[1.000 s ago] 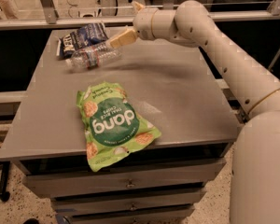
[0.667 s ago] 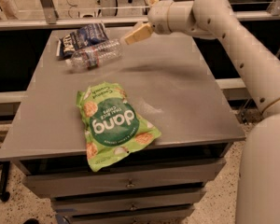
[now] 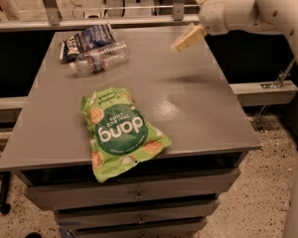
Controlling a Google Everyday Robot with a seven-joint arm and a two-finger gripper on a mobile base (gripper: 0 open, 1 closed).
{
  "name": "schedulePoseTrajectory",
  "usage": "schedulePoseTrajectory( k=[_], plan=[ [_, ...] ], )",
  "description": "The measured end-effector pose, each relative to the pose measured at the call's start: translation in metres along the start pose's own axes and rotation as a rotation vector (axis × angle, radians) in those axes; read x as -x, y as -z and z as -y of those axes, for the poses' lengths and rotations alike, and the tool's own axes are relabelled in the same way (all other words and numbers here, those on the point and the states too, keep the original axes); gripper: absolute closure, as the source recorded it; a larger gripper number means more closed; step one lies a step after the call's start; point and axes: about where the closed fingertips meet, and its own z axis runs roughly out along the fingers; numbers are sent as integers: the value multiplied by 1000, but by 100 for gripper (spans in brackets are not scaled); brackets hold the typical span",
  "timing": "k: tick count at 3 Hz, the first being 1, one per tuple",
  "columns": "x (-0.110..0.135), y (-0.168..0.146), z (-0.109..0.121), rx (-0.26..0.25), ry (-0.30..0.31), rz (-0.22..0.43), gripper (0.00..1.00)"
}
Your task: Move water bottle near blue chip bag
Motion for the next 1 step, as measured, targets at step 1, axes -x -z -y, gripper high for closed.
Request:
schedulePoseTrajectory(
  k=[1],
  plan=[
    [-5, 7, 0, -1, 5, -8, 0]
  ],
)
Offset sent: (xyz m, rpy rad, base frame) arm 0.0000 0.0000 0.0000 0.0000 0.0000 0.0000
